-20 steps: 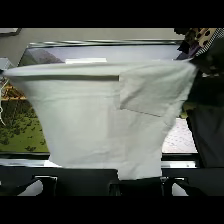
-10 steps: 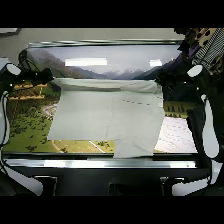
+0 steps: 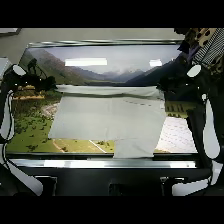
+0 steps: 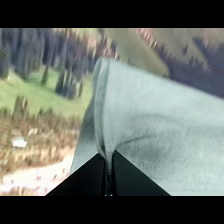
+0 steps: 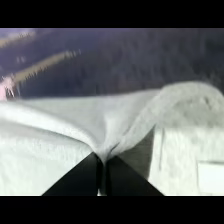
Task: Fold the clothes and pants, and hang the long-sleeved shirts on hangers.
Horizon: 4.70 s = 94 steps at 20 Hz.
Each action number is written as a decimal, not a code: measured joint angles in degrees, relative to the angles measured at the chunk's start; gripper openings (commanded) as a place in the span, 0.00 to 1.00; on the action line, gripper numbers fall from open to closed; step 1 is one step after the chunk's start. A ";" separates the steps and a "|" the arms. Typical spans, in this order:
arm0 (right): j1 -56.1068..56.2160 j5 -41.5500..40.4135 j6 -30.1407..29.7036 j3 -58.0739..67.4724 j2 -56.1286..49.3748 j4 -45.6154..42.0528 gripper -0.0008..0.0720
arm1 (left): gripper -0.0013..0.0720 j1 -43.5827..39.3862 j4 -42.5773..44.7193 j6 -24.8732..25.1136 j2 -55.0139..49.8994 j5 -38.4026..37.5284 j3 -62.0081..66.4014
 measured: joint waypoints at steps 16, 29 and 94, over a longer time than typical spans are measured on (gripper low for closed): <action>-0.07 17.07 2.21 -2.19 -2.01 -9.79 0.06 | 0.04 -4.50 2.14 -6.01 -0.02 -14.32 -5.84; -2.54 21.75 -3.93 -7.30 5.92 -11.56 0.76 | 0.66 -0.07 2.36 -2.45 4.44 -14.16 -5.31; -13.60 11.85 -11.23 -73.61 41.11 17.38 0.06 | 0.04 16.22 -11.13 13.40 26.08 -2.23 -59.67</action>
